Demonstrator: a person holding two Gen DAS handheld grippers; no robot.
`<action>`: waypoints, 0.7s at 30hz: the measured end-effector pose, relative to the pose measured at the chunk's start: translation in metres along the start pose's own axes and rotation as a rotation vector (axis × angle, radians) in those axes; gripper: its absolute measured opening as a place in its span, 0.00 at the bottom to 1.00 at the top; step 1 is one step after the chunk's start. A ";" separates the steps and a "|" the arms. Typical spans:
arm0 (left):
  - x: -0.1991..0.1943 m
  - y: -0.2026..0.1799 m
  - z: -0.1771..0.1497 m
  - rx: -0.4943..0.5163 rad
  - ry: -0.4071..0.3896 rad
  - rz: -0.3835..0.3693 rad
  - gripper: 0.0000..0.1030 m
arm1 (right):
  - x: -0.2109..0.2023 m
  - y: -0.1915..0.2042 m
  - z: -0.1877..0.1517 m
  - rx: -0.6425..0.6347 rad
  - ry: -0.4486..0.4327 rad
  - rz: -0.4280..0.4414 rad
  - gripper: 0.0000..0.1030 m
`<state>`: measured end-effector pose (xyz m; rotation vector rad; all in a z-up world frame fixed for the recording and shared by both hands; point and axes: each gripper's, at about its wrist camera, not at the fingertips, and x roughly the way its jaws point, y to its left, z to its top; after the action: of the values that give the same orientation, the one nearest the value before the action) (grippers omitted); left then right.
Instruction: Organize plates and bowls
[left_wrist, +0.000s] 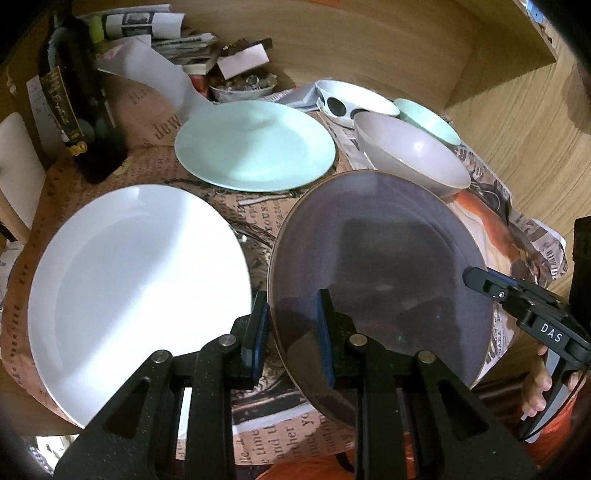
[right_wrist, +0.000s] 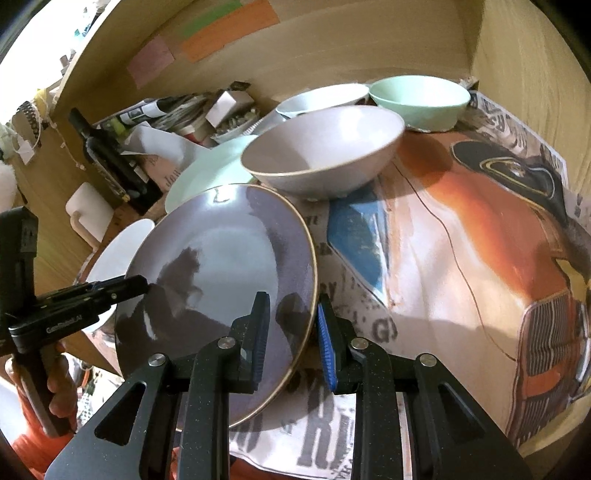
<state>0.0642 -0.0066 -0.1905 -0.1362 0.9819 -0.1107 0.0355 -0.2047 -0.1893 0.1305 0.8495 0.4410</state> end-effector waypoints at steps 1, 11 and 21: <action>0.002 -0.001 0.000 0.003 0.004 0.001 0.22 | 0.000 -0.001 -0.001 0.001 0.003 -0.003 0.22; 0.016 -0.006 0.005 0.013 0.018 0.005 0.22 | 0.005 -0.008 -0.001 0.028 0.011 -0.010 0.22; 0.020 -0.004 0.008 0.016 0.004 -0.005 0.23 | 0.007 -0.009 0.001 0.015 0.009 -0.010 0.23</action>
<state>0.0812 -0.0135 -0.2017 -0.1239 0.9847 -0.1231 0.0434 -0.2093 -0.1959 0.1384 0.8619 0.4259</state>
